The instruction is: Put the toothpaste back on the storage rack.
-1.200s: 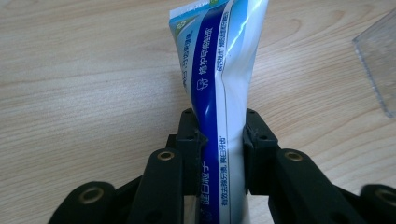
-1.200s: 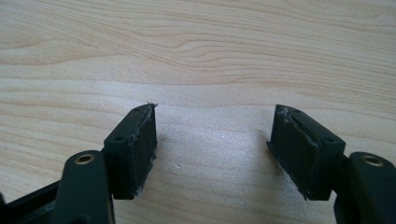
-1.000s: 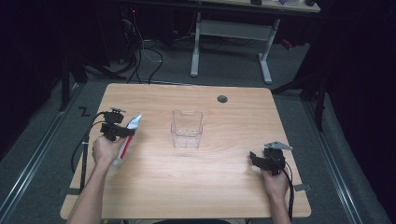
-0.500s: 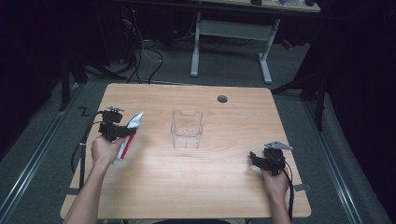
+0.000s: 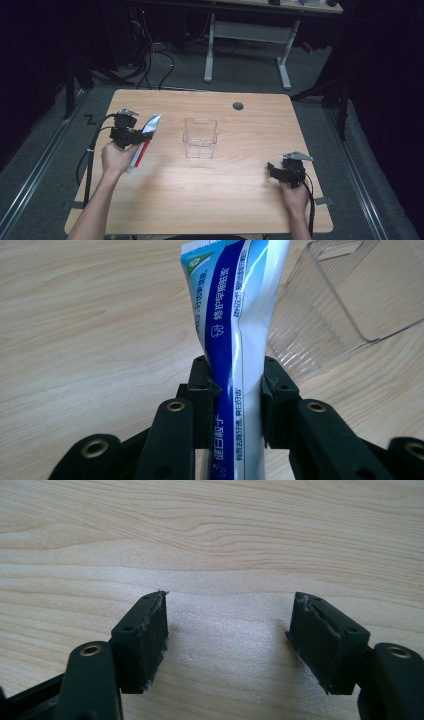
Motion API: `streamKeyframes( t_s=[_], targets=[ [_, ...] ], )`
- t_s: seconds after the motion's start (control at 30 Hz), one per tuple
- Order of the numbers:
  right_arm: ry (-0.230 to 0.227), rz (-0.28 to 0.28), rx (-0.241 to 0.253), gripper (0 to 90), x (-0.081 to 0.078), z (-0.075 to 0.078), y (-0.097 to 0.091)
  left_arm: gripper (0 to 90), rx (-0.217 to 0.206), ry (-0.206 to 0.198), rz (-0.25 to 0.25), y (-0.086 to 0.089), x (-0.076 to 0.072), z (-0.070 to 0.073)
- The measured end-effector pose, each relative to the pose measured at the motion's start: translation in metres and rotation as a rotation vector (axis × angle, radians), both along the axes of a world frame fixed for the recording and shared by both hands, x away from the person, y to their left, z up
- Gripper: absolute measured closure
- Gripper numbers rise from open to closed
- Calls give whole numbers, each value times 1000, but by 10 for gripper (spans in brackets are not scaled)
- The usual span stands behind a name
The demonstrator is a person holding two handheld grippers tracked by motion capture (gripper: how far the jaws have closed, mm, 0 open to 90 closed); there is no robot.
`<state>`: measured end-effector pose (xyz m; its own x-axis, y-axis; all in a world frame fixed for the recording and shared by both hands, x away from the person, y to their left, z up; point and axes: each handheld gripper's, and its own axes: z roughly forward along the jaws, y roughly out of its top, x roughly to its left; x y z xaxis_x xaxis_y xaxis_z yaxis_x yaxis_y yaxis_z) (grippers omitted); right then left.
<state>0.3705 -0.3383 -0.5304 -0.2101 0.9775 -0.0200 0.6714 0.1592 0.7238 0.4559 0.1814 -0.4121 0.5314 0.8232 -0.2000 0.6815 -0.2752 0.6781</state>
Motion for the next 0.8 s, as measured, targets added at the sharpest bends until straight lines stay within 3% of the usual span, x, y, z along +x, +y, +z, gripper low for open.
streamKeyframes(
  t_s=[0.27, 0.47, 0.8],
  targets=[
    [0, 0, -1, 318, 0, 0, 0, 716, -25, -24, -37, -14, -3, 9],
    [0, 0, 0, 317, 0, 0, 0, 717, -50, -74, -64, -27, -7, 21],
    [0, 0, -1, 317, 0, 0, 0, 717, -80, -121, -122, -46, -10, 39]
  ],
)
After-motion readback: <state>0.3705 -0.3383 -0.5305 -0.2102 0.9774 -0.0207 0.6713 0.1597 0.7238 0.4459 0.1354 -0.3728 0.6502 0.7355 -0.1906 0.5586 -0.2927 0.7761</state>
